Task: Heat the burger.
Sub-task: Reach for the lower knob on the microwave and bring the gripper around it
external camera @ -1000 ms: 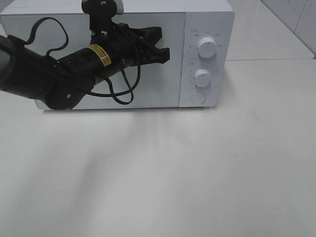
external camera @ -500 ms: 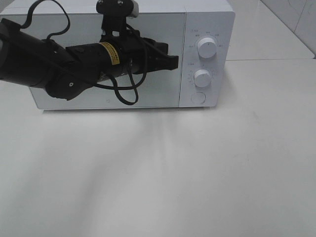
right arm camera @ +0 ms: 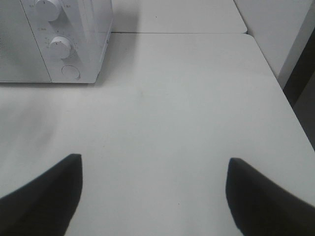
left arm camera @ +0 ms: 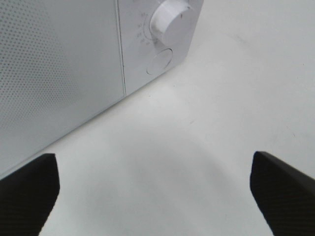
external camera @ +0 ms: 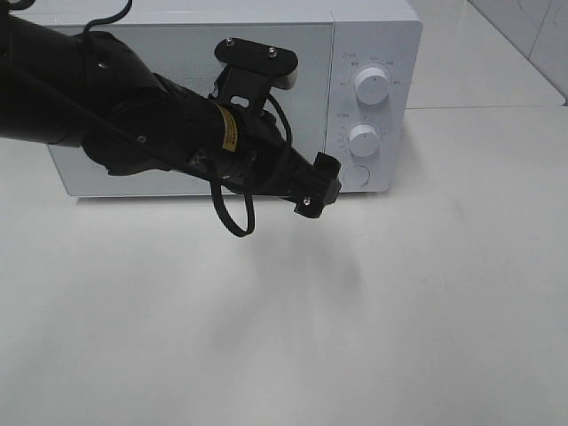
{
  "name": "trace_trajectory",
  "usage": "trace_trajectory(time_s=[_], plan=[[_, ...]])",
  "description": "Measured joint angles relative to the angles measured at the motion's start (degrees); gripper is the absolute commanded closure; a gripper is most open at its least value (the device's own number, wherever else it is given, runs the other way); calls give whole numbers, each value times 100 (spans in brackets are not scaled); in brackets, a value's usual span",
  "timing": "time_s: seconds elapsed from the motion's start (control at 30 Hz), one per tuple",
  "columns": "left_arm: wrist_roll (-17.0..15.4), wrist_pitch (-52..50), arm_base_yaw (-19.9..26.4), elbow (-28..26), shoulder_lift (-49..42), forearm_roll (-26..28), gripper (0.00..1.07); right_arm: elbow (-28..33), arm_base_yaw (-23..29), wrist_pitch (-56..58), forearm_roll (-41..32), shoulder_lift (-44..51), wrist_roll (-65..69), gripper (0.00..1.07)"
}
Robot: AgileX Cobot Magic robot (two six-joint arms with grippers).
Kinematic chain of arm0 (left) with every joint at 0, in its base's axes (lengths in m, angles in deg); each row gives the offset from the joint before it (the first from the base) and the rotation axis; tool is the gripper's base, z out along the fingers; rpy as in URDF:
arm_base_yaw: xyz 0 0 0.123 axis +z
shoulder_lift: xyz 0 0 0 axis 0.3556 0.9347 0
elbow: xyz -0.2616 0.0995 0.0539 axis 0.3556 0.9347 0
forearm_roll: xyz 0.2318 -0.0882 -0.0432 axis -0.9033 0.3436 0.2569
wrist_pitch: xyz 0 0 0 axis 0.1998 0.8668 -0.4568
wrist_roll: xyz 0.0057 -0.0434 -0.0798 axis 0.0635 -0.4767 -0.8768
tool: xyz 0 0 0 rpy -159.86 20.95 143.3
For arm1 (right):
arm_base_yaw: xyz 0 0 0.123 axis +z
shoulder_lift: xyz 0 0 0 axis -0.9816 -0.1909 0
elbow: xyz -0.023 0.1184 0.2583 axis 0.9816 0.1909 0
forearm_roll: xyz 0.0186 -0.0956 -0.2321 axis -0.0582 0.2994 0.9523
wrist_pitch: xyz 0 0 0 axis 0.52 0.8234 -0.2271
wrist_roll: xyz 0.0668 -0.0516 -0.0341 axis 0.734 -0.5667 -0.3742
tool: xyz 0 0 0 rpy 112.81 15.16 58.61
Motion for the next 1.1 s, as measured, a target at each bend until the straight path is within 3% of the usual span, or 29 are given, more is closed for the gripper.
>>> trace_trajectory(time_s=[0.23,0.5,0.7,0.8,0.87,1.03,1.07,1.1], plan=[[0,1054,-160,-6,-229,92,7,0,0,0,0,0,-6,31],[0,2979,-160,-17,-791,458,7,0,0,0,0,0,-6,31],[11,3512,-97,-17,-1020,493,7,0,0,0,0,0,-6,31],[138,3804,97,-23,-1192,636,7,0,0,0,0,0,-6,31],[487,4039,607,-23,-1450,974,7,0,0,0,0,0,-6,31],[934,4211,1238,-23,-1736,1461,7,0,0,0,0,0,-6,31],[1192,4349,1604,-23,-1891,1736,7,0,0,0,0,0,-6,31],[1192,4349,1604,-23,-1891,1736,7,0,0,0,0,0,-6,31]])
